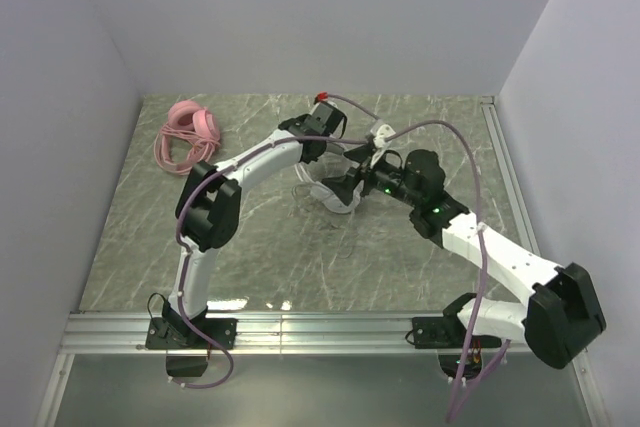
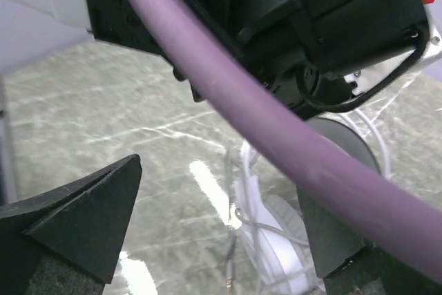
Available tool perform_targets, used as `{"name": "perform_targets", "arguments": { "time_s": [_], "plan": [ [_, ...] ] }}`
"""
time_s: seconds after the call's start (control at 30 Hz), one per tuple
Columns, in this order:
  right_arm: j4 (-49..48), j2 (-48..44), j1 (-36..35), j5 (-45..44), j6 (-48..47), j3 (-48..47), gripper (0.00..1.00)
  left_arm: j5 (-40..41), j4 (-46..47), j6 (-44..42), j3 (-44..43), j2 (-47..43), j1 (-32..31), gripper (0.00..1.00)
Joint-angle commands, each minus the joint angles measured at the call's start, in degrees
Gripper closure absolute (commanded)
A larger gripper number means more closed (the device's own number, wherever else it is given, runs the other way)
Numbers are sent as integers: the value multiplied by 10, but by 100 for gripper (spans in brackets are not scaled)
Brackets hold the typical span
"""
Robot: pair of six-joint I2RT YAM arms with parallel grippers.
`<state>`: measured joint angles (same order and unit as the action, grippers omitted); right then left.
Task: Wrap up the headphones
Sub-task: Pass the headphones from the right arm to the left
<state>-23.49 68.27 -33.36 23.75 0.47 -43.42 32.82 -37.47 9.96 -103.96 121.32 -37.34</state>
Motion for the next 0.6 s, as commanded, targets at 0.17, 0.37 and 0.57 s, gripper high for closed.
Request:
{"name": "perform_targets", "arguments": {
  "time_s": [0.17,0.37,0.57],
  "plan": [
    [-1,-103,163,58,177,28,11,-67,16,103,5,-30,19,100],
    [105,-185,171,-13,198,74,21,-32,-8,163,-13,-28,27,100],
    [157,-274,182,-34,230,123,34,-36,-15,219,-11,-36,43,100]
  ]
}}
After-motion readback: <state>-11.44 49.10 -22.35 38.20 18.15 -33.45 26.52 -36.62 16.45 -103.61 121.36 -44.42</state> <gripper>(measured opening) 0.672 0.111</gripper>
